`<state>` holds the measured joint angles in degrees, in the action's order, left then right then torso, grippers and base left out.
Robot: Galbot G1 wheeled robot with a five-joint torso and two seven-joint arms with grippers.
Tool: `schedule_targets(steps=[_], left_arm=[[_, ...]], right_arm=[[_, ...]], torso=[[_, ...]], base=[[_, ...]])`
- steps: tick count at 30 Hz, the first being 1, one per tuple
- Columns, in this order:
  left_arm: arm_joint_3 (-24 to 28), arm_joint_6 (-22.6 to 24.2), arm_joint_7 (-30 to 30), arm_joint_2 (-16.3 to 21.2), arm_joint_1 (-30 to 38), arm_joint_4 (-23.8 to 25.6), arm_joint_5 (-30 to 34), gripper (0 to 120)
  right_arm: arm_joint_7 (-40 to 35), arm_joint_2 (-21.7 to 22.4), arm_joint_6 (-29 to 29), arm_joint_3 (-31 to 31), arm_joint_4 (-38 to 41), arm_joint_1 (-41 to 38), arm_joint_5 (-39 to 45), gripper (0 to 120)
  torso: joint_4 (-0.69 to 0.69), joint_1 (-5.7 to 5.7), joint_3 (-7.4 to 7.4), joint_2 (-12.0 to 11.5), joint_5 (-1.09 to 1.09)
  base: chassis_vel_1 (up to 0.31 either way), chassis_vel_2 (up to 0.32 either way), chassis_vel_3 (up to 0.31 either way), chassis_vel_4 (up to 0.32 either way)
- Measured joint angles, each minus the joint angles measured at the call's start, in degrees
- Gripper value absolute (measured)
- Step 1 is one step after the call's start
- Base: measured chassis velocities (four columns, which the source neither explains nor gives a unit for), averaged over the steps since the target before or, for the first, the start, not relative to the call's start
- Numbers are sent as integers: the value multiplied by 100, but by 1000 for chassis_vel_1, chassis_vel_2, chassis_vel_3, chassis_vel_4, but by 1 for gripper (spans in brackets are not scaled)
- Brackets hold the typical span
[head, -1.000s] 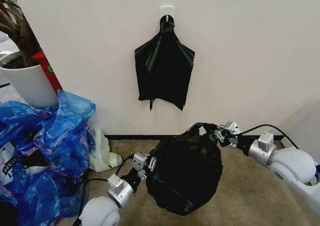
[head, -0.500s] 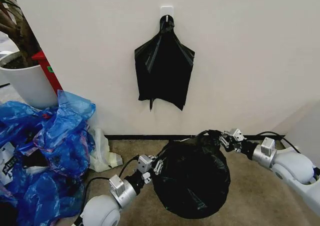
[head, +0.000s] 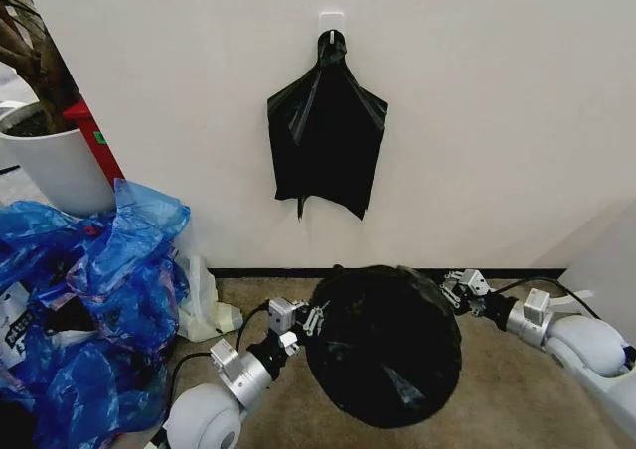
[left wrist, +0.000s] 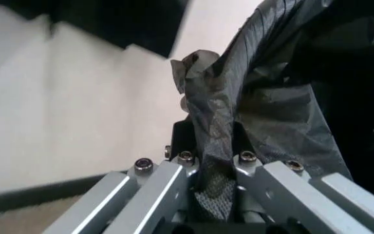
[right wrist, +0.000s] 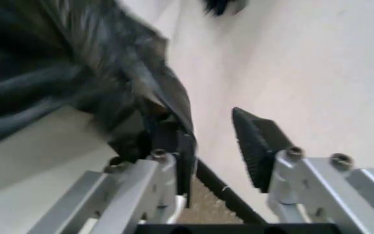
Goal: Place the garbage bag over the trash bin.
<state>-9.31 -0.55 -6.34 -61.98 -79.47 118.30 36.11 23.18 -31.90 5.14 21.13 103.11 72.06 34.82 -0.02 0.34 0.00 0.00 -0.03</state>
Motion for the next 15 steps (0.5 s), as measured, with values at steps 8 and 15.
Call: schedule_targets(steps=[8, 15], left_arm=[[-115, 145, 215, -65, 62, -80, 913, 1], [-174, 215, 65, -70, 61, -181, 1421, 1]], right_arm=[[-125, 21, -233, 57, 32, 22, 626, 53], [-112, 35, -210, 96, -136, 3, 1654, 79]], torso=[[0, 0, 0, 0, 3], [2, 0, 0, 0, 2]], base=[[0, 0, 0, 0], [0, 0, 0, 0]])
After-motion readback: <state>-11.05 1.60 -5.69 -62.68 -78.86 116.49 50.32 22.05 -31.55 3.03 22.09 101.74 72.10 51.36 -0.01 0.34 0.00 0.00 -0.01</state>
